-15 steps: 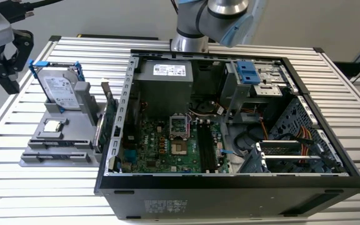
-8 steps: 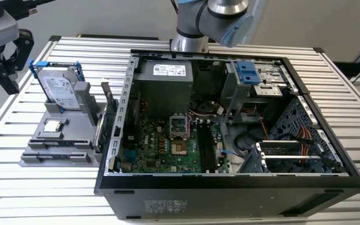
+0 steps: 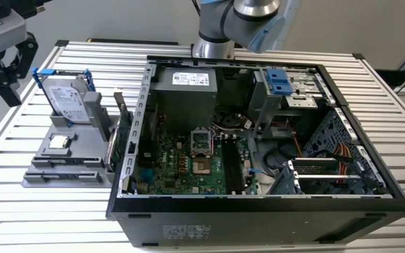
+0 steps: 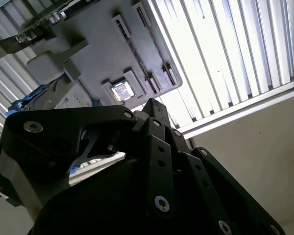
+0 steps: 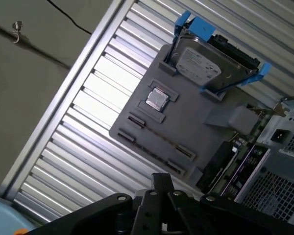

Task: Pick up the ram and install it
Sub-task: 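Pick up the ram and move it above insertion slot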

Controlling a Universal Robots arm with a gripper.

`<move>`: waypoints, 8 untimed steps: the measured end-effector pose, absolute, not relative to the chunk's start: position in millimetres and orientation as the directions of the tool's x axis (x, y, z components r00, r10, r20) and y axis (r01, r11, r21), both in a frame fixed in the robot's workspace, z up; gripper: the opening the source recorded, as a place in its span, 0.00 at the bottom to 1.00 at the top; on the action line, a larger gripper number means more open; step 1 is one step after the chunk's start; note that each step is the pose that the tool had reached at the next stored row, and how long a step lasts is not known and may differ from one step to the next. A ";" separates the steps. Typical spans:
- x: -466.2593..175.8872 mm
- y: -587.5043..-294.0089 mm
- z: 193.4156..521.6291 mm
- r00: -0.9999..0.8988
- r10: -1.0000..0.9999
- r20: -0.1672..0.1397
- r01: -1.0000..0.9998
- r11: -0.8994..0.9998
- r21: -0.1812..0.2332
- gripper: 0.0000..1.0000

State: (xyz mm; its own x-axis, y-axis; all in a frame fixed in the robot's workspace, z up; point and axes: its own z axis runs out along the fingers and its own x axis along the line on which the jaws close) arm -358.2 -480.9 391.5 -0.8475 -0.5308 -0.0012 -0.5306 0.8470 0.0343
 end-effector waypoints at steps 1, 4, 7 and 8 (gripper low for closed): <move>-358.2 -480.9 391.5 -0.842 -0.540 -0.001 -0.540 0.841 0.034 0.00; -358.3 -480.9 391.5 -0.824 -0.567 0.000 -0.567 0.823 0.033 0.00; -358.3 -480.9 391.5 -0.805 -0.593 0.001 -0.593 0.804 0.032 0.00; -358.3 -480.9 391.5 -0.798 -0.602 0.001 -0.602 0.798 0.031 0.00</move>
State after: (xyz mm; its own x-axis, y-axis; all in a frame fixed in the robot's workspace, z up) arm -358.3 -480.9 391.5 -0.7982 -0.6024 0.0009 -0.6021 0.7978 0.0313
